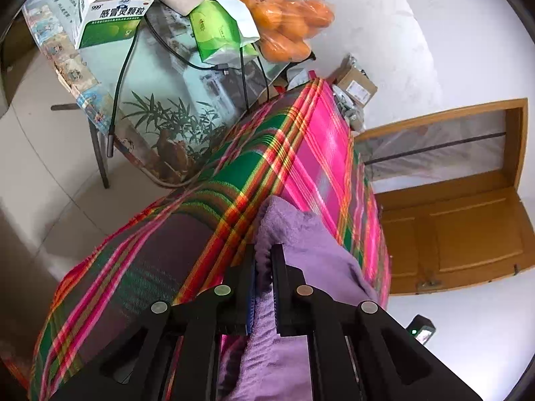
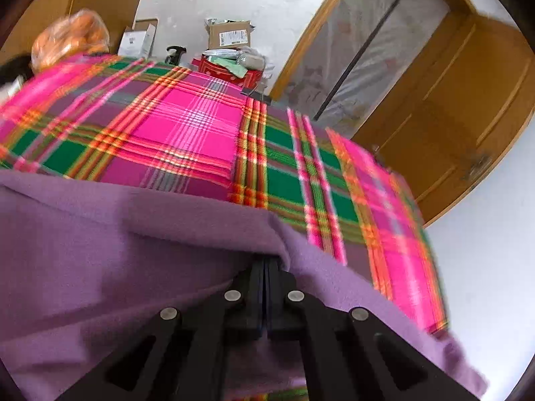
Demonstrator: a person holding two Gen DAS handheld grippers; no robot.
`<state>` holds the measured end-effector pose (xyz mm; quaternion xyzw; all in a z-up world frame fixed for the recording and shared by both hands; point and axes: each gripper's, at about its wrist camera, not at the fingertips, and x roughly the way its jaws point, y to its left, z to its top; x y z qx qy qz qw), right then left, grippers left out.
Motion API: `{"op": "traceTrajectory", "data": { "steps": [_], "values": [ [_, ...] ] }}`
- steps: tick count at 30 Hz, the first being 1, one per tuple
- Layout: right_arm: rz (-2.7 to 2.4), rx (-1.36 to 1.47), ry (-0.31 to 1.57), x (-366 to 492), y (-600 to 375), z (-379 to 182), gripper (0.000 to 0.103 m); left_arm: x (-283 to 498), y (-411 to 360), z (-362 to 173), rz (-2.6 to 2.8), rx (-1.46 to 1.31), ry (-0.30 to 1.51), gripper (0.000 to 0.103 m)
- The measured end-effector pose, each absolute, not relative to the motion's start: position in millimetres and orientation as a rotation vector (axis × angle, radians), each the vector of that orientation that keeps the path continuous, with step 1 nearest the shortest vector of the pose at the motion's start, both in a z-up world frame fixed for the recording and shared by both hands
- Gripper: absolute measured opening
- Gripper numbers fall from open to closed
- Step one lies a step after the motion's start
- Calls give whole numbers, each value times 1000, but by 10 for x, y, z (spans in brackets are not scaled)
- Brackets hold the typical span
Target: Fold clothes
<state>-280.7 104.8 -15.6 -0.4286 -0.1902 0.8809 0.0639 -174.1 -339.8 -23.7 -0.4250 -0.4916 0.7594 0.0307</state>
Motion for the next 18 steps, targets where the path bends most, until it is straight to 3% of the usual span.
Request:
{"op": "traceTrajectory", "data": {
  "steps": [4, 7, 18],
  "values": [
    [2741, -1368, -358, -2637, 1238, -14, 7, -1519, -3406, -69, 2385, -1289, -1490, 8],
    [2795, -1362, -275, -2400, 1354, 111, 11, -1311, -3380, 85, 2417, -1264, -1461, 21],
    [2877, -1127, 161, -848, 2458, 708, 23, -365, -2923, 338, 2411, -1307, -1340, 27]
  ]
}}
